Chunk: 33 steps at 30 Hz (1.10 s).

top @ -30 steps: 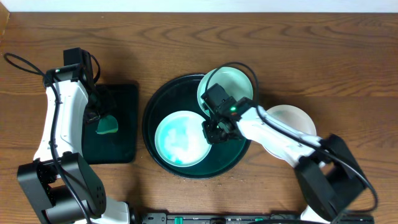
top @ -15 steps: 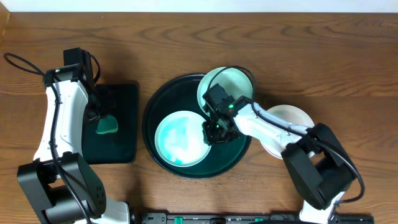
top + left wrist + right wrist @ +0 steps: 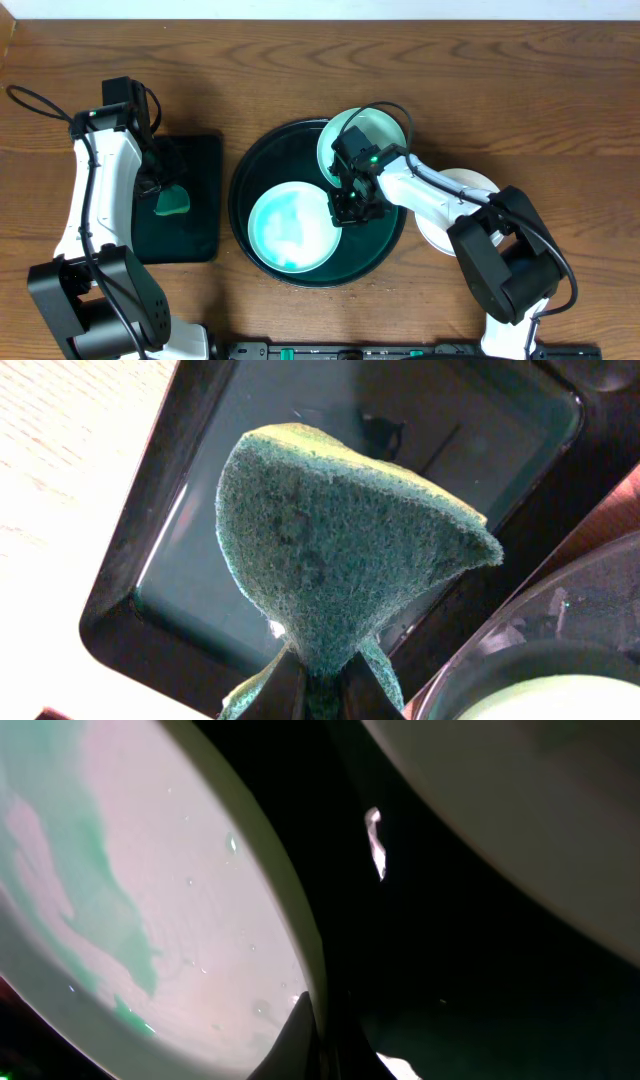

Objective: Clean dirty plates on tray and stack at the side
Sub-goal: 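Lift the pale green plate with the right gripper and carry it right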

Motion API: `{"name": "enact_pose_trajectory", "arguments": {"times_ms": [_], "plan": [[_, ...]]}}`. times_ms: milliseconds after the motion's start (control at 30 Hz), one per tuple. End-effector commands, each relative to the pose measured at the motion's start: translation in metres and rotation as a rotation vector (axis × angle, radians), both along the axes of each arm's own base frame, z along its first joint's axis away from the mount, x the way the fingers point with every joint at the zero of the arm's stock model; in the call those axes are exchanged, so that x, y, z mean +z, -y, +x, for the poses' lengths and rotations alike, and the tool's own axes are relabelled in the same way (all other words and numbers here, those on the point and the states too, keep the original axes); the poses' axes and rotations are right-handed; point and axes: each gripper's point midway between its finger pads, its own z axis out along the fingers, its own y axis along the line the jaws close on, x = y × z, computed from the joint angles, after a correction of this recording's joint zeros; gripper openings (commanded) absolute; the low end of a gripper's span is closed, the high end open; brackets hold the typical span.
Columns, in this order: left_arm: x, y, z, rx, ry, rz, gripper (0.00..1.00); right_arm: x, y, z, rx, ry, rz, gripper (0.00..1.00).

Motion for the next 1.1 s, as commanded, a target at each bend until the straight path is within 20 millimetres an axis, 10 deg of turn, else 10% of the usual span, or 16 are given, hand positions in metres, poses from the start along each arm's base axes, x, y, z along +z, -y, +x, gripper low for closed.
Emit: {"name": "enact_pose_trajectory", "arguments": {"times_ms": [0, 500, 1067], "plan": [[-0.002, -0.002, -0.003, -0.014, -0.012, 0.008, 0.07, 0.032, -0.006, 0.013, 0.040, 0.117, 0.034, 0.01], [-0.001, -0.002, -0.003, -0.014, -0.012, 0.008, 0.08, 0.130, 0.027, 0.047, 0.093, 0.712, -0.273, 0.01], [-0.001, -0.002, -0.003, -0.014, -0.012, 0.008, 0.07, 0.204, 0.015, 0.031, 0.175, 1.245, -0.694, 0.01]]}}
